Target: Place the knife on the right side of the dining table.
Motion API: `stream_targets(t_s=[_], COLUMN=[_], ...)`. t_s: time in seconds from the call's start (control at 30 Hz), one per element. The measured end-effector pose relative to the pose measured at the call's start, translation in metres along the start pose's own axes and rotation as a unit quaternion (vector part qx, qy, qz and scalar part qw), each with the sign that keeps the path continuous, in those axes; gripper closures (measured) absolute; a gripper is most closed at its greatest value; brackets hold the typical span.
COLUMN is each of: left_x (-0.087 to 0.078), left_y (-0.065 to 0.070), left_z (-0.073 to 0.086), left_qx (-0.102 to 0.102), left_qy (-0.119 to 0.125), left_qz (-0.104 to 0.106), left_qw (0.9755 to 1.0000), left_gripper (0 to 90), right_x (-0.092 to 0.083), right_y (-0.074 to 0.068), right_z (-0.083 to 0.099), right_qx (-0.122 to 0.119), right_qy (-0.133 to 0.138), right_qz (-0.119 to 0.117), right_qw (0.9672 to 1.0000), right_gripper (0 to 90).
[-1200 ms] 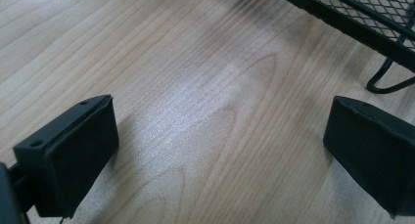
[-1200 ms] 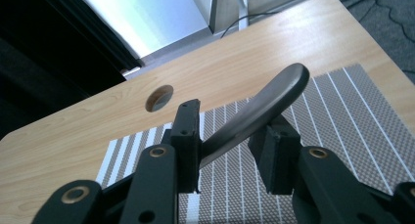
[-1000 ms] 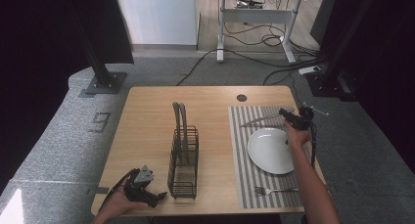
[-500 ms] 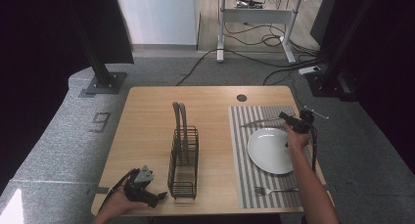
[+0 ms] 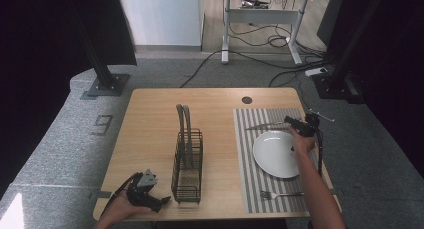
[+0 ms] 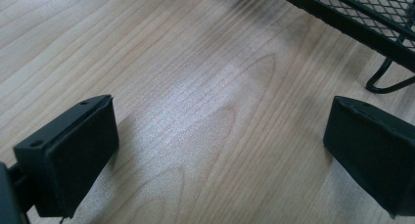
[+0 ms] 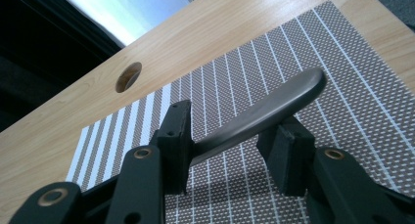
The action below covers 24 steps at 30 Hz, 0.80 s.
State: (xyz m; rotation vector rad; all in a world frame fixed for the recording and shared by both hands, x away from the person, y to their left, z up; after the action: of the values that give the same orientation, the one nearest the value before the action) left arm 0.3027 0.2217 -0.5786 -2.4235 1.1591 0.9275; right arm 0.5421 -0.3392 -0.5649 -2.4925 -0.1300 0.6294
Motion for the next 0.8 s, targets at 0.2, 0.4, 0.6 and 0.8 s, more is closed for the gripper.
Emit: stream_targets(t_s=[0.2,0.4,0.6,0.8], left_x=[0.0,0.0,0.0,0.0], left_y=[0.0,0.0001,0.0001,0.0001], left_z=[0.0,0.0,0.0001,0.0], left_qx=[0.0,0.0,0.0,0.0], left_qy=[0.0,0.0,0.0,0.0], left_qz=[0.0,0.0,0.0,0.0], left_qw=[1.0,1.0,1.0,1.0], left_gripper=[0.0,0.0,0.0,0.0], right_x=[0.0036,0.0047,0.0076,0.0098], right_y=[0.0029,0.0032,0.005,0.0068], right_z=[0.0014,0.0022,0.0026,0.0028], right_qx=[0.005,0.012,0.021,0.032], right_qy=[-0.008,-0.017,-0.032,-0.04], right_qz=[0.007,0.018,0.028,0.032], right_qw=[0.9999,0.9996,0.9989,0.9982], right_gripper=[55.4,54.5,53.4,53.1])
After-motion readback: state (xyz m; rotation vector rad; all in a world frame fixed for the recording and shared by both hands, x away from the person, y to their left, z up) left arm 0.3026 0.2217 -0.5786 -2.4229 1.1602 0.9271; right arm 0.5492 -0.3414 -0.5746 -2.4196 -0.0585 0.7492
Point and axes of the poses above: each handheld gripper's, and its own axes: x roughly forward along the jaws, z roughly out of its underside, y roughly to its right, the point moved 4 cm from there along x, roughly forward along the jaws, and after that the axes turned 7 degrees about y, right-handed, at the moved point
